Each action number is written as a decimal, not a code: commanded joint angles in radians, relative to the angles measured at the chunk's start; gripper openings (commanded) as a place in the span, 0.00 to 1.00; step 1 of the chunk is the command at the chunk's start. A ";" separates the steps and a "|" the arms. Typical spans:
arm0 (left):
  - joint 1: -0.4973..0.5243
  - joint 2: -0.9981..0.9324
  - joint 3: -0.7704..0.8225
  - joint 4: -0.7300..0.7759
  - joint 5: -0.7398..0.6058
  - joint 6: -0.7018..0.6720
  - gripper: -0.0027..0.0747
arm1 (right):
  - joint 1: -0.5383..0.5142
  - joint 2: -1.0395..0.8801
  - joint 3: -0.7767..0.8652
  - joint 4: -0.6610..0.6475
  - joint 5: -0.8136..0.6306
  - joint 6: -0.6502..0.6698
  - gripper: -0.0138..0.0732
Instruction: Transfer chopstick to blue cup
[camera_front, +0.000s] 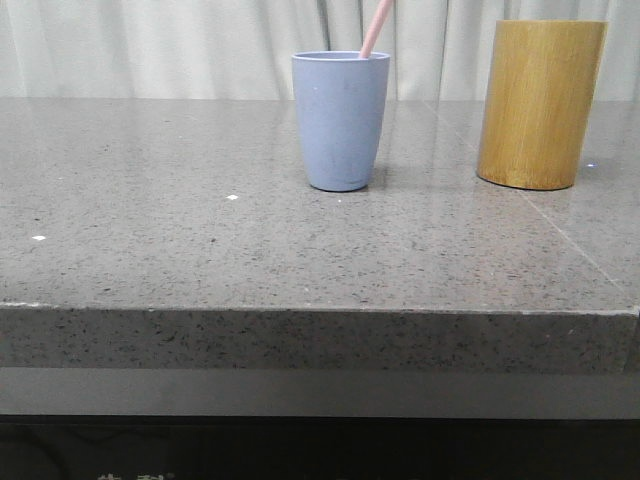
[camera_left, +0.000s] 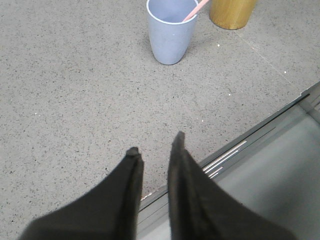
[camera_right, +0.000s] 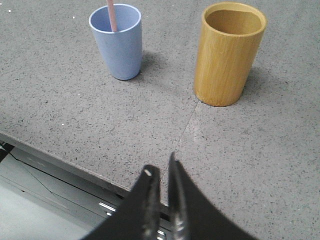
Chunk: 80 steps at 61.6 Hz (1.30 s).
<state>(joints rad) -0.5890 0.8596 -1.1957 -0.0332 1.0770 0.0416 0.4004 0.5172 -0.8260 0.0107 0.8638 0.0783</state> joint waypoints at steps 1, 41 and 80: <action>-0.006 -0.006 -0.024 -0.011 -0.069 -0.008 0.03 | -0.001 0.004 -0.025 -0.011 -0.084 0.001 0.08; -0.006 -0.006 -0.024 -0.011 -0.074 -0.008 0.01 | -0.001 0.005 -0.025 -0.018 -0.089 0.001 0.08; 0.407 -0.561 0.826 0.025 -1.016 0.002 0.01 | -0.001 0.005 -0.025 -0.018 -0.088 0.001 0.08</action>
<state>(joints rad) -0.2246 0.3907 -0.4639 0.0125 0.2814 0.0434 0.4004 0.5172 -0.8256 0.0000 0.8507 0.0783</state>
